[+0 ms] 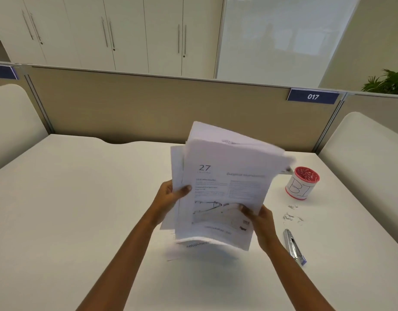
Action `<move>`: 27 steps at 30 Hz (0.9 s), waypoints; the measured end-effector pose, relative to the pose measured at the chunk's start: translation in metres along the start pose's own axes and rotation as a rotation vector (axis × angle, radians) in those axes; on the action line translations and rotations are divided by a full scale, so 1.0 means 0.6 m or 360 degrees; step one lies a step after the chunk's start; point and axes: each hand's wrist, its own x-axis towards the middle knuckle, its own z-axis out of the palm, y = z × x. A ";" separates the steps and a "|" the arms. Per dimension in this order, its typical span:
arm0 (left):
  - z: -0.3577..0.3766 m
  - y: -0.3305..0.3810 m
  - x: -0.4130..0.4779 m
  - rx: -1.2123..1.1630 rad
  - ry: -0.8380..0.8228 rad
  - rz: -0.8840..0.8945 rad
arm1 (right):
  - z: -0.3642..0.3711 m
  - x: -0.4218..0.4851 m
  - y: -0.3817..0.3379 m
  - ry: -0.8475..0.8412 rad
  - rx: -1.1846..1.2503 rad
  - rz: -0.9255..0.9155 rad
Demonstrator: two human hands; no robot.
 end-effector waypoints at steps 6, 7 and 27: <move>0.020 -0.043 0.005 0.0010 0.0115 -0.0109 | 0.022 0.000 0.004 -0.0036 -0.0197 0.0004; 0.023 -0.054 0.002 0.0017 0.0116 -0.0139 | 0.021 -0.002 0.012 -0.0060 -0.0241 0.0044; -0.002 -0.184 -0.047 0.1923 0.0370 -0.0770 | -0.067 0.015 0.047 0.0498 -0.0383 0.0287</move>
